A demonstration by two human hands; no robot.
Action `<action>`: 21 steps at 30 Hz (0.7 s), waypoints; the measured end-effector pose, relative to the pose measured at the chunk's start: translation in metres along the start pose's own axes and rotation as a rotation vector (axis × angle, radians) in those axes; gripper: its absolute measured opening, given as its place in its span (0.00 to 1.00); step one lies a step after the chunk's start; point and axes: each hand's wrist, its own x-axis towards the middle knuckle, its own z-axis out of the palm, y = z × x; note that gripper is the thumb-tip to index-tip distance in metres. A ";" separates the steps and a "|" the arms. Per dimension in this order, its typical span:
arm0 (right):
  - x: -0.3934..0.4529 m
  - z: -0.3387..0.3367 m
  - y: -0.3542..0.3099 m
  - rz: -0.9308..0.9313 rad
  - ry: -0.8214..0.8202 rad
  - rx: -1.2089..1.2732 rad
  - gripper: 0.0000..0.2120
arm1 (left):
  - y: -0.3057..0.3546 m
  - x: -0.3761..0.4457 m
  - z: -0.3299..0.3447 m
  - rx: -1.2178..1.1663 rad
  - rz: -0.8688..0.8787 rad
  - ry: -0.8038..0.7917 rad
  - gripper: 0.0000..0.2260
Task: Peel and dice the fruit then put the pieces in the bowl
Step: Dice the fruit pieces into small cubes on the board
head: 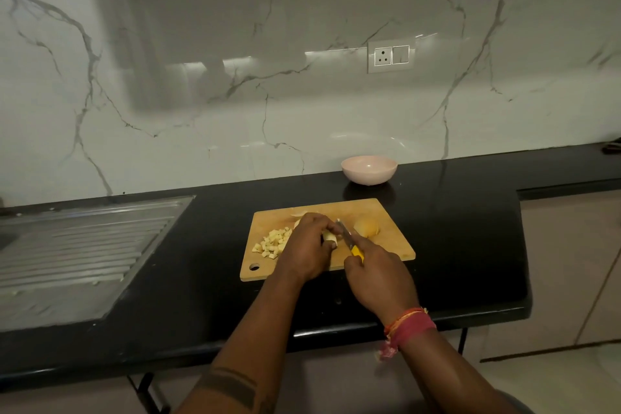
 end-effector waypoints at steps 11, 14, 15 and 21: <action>-0.003 0.000 -0.001 -0.011 0.001 -0.035 0.24 | -0.007 -0.005 -0.001 0.296 -0.079 0.047 0.24; -0.004 0.001 -0.001 -0.021 0.003 -0.057 0.25 | -0.006 -0.007 -0.003 0.381 -0.061 0.042 0.20; -0.004 0.002 -0.001 -0.023 0.003 -0.063 0.25 | -0.005 -0.007 -0.003 0.414 -0.061 0.046 0.19; -0.004 0.003 -0.001 -0.057 0.000 -0.097 0.25 | 0.001 -0.009 -0.004 0.442 -0.044 0.051 0.11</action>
